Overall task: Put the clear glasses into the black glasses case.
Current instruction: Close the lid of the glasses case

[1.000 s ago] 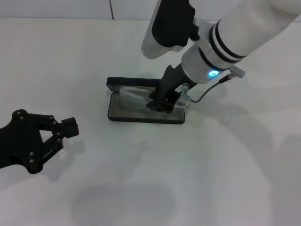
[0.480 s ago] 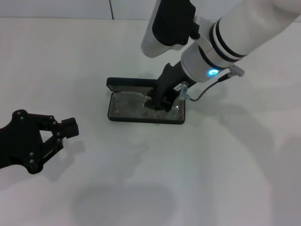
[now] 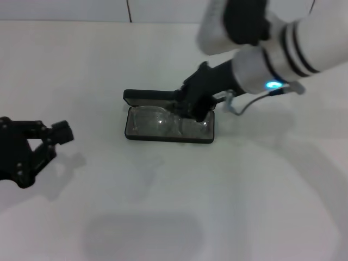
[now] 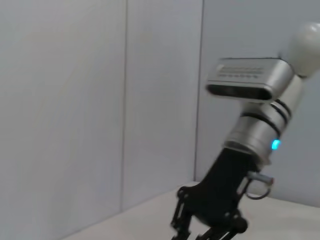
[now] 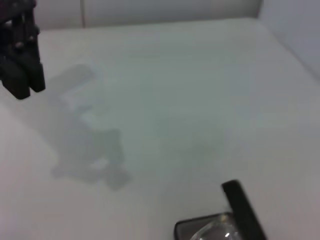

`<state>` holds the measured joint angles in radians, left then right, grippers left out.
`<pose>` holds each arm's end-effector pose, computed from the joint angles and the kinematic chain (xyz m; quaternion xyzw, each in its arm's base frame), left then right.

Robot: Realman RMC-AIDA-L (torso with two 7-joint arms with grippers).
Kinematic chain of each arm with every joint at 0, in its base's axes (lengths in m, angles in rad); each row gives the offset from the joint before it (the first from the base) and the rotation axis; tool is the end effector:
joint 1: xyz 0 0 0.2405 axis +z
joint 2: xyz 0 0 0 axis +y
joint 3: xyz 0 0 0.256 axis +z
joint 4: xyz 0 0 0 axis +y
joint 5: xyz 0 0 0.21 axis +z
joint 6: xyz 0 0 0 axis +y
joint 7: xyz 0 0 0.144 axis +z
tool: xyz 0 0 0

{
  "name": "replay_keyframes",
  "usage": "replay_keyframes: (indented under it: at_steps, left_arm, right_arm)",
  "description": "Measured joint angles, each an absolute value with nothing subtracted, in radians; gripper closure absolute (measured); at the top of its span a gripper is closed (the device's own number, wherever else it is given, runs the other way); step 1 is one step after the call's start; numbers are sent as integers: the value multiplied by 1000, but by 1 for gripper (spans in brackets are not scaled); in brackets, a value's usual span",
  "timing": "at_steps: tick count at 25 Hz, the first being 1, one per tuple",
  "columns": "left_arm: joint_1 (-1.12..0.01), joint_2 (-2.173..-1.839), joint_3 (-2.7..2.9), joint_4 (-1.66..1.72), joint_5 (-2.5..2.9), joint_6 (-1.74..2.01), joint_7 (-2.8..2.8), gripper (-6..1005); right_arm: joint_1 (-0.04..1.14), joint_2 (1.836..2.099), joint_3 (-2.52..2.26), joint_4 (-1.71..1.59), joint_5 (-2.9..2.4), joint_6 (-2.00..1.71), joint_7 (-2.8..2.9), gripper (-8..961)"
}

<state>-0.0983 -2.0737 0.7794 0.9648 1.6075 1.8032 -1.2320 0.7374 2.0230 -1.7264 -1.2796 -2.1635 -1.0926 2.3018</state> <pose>-0.2965 0.2299 0.0691 -0.9073 -0.1308 -0.3308 0.2243 0.0716 0.3686 -0.0642 -0.9883 0.0623 -0.0077 0.1389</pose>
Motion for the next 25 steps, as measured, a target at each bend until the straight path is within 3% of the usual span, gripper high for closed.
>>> replay_keyframes:
  at_steps: [10,16,25]
  left_arm:
    - [-123,-2086,741,962,1603,1807,-1232,931]
    - [-228,-2087,741,889,1593,1803,-1227,931]
    - [-488,-2088,746,707,1581,1693,-1197,932]
  right_arm:
    - [416,2018,-1409,-1259,-1637,-1235,1835,720]
    - [407,2017,-1140,-915,-1529,-1479,1580,716]
    - [404,2019,-980,-558,-1468,-1618,1270,710]
